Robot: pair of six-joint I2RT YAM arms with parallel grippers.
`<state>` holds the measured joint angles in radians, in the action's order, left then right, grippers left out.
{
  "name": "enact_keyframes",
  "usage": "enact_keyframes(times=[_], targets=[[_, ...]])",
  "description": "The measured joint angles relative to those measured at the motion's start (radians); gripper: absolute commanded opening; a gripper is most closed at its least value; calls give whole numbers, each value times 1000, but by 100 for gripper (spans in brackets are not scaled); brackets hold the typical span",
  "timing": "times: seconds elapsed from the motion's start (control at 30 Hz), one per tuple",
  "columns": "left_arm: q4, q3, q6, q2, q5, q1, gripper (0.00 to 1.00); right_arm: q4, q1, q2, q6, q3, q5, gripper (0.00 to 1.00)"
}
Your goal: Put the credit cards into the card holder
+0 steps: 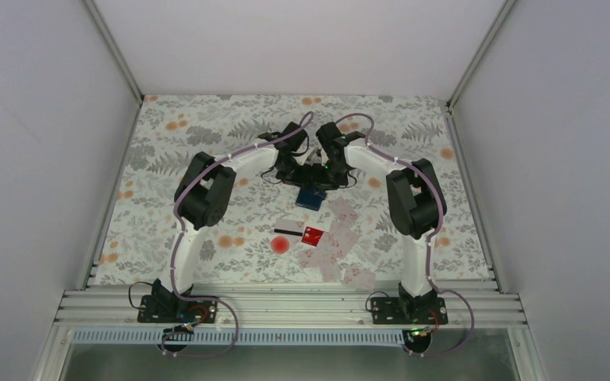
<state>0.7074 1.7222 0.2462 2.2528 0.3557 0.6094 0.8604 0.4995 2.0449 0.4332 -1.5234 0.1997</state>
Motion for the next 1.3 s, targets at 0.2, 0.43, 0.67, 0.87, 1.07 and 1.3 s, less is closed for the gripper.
enact_keyframes(times=[0.2, 0.43, 0.67, 0.87, 1.07, 1.3], targets=[[0, 0, 0, 0, 0, 0, 34, -12, 2, 0, 0, 12, 15, 11], [0, 0, 0, 0, 0, 0, 34, -26, 4, 0, 1, 22, 21, 11], [0, 0, 0, 0, 0, 0, 34, -34, 5, 0, 4, 24, 25, 12], [0, 0, 1, 0, 5, -2, 35, -34, 8, 0, 10, 24, 38, 11], [1, 1, 3, 0, 11, -4, 34, -34, 13, 0, 12, 24, 44, 11], [9, 2, 5, 0, 12, -6, 35, -34, 20, 0, 12, 26, 43, 11]])
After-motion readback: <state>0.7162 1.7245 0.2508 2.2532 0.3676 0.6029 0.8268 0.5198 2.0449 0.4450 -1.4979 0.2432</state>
